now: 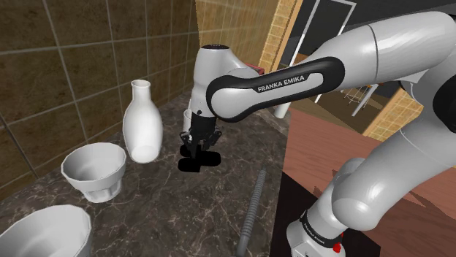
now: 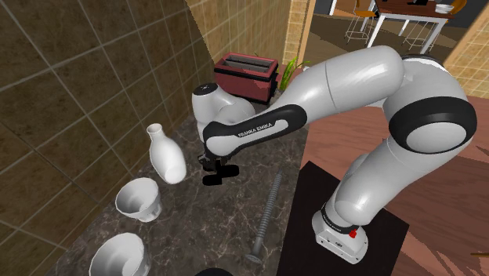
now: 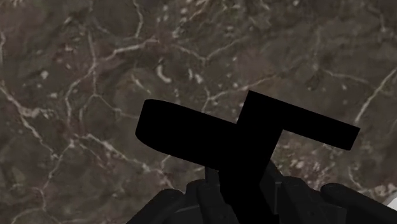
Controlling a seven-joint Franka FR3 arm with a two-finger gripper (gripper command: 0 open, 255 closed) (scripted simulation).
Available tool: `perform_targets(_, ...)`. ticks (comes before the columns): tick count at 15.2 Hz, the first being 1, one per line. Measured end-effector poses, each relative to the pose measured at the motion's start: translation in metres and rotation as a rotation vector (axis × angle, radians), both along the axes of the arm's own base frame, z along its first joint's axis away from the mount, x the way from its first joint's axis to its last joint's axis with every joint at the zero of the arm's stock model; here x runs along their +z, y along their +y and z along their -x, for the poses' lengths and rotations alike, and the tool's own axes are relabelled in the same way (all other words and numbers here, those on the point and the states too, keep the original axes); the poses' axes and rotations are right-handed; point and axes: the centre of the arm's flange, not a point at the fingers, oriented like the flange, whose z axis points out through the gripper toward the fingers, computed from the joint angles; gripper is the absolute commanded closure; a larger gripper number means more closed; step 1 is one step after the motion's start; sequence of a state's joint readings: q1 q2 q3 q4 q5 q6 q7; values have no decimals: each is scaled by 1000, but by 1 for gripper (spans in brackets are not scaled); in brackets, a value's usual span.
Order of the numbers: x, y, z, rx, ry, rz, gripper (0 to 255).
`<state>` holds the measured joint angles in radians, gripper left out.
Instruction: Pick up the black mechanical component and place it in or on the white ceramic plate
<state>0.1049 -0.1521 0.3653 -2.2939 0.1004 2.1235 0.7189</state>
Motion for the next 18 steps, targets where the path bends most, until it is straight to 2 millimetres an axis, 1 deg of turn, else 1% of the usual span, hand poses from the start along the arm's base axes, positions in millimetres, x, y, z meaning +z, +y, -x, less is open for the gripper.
perform_targets(8, 1, -1, 0, -1, -3, 0, 255)
perform_targets(12, 17, -1, 0, 0, -1, 0, 255)
perform_targets(18, 47, 0, -1, 0, 0, 0, 255)
